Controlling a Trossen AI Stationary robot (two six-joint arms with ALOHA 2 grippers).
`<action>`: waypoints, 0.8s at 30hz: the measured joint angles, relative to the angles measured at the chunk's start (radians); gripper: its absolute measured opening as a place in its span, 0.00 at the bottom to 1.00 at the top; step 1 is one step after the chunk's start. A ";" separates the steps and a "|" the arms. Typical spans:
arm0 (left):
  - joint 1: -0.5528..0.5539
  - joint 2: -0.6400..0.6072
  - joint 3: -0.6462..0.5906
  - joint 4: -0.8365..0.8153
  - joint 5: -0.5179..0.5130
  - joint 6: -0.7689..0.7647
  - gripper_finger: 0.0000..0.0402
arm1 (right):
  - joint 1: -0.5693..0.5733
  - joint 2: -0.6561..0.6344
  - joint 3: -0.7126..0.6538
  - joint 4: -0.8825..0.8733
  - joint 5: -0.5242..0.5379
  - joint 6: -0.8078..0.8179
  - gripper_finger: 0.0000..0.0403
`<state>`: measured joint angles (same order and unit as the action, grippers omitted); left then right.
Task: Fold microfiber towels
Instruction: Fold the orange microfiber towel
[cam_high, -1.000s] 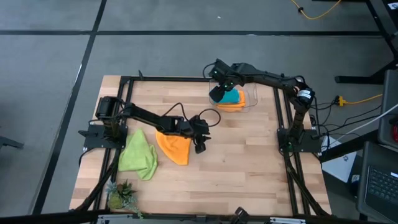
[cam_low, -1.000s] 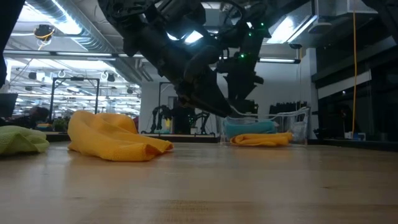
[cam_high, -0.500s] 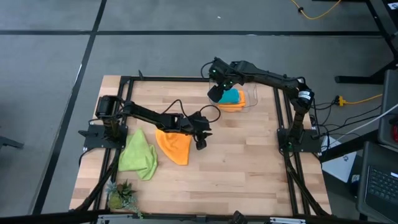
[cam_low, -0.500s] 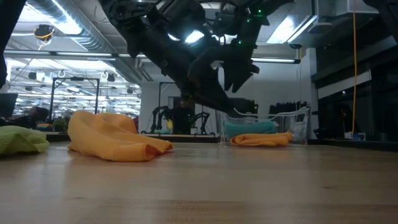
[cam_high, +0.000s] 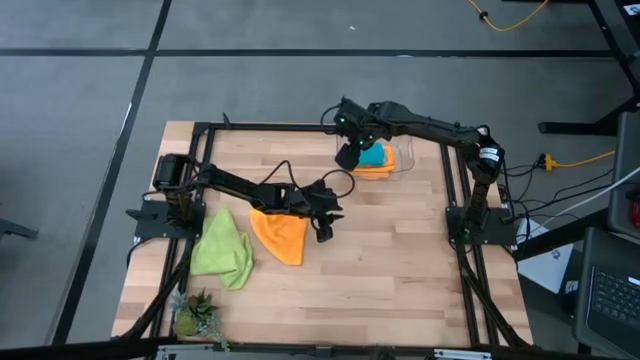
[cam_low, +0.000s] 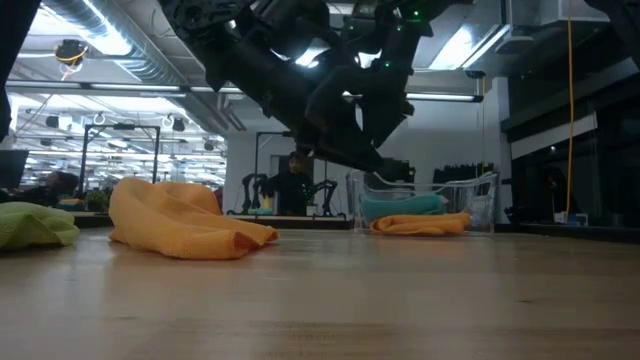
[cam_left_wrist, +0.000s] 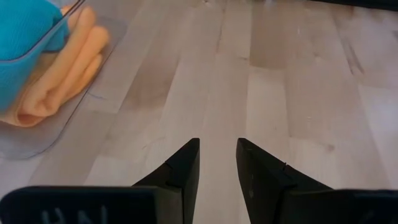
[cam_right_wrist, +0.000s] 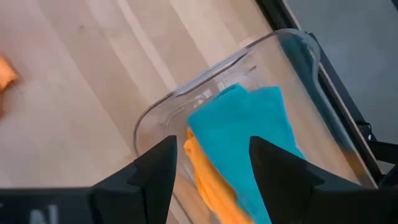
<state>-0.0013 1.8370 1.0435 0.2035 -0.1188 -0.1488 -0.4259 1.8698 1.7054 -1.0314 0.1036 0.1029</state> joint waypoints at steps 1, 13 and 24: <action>0.000 0.000 0.000 0.000 0.000 0.002 0.25 | 0.001 0.000 0.000 -0.001 0.000 0.002 0.51; 0.017 0.000 0.000 0.000 -0.014 0.020 0.25 | 0.034 -0.029 0.000 -0.064 0.000 0.079 0.51; 0.005 -0.061 0.005 0.040 -0.017 -0.002 0.25 | 0.245 -0.282 0.000 -0.056 0.116 0.130 0.51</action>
<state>0.0040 1.7762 1.0483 0.2436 -0.1360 -0.1506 -0.1810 1.5878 1.7056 -1.0875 0.2195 0.2328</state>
